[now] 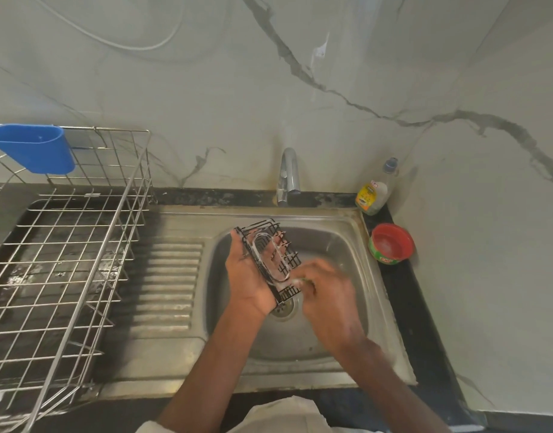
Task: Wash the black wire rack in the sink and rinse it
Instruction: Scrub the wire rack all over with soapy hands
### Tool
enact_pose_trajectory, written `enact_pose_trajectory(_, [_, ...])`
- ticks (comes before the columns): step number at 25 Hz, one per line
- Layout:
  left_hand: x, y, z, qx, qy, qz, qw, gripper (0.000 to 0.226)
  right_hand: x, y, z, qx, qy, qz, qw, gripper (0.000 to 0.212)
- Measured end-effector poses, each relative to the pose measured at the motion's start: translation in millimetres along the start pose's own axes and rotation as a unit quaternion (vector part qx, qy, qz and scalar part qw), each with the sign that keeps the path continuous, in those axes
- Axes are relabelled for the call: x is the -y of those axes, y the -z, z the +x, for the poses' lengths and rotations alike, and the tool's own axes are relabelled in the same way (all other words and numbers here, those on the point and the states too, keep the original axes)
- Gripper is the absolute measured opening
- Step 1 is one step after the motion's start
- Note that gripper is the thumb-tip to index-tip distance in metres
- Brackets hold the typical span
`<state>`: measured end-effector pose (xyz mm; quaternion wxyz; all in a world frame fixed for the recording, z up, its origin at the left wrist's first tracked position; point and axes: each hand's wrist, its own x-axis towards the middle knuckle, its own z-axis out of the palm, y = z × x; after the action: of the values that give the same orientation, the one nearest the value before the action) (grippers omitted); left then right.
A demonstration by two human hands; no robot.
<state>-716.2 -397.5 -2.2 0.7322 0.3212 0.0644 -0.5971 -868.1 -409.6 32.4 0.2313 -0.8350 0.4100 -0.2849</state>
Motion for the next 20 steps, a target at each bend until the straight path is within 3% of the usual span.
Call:
enact_pose_trajectory(2, [1.9, -0.7, -1.1, 0.001, -0.007, -0.020, 1.000, 0.073, 11.6, -7.4, -10.1, 0.002, 0.045, 0.043, 0.998, 0.033])
enact_pose_trajectory(5, [2.0, -0.6, -5.7, 0.022, -0.003, -0.025, 0.999, 0.075, 12.0, -2.6, -6.6, -0.038, 0.026, 0.082, 0.996, 0.035])
enact_pose_trajectory(9, [8.0, -4.5, -11.3, 0.053, 0.026, -0.002, 0.998, 0.074, 22.9, -9.9, 13.9, -0.040, 0.051, 0.071, 0.995, 0.029])
enact_pose_trajectory(13, [5.3, -2.4, -9.5, 0.047, 0.015, -0.025, 0.999, 0.067, 1.9, -2.7, -12.0, -0.025, 0.129, 0.038, 0.991, 0.036])
enact_pose_trajectory(17, [8.1, -4.1, -9.0, 0.041, 0.006, -0.043, 0.998, 0.071, -4.4, 2.6, -14.4, -0.067, -0.014, 0.022, 0.997, 0.036])
enact_pose_trajectory(20, [7.6, -5.6, -11.6, 0.013, 0.010, -0.068, 0.998, 0.075, 2.0, -4.6, -21.8, -0.055, 0.043, 0.015, 0.997, 0.038])
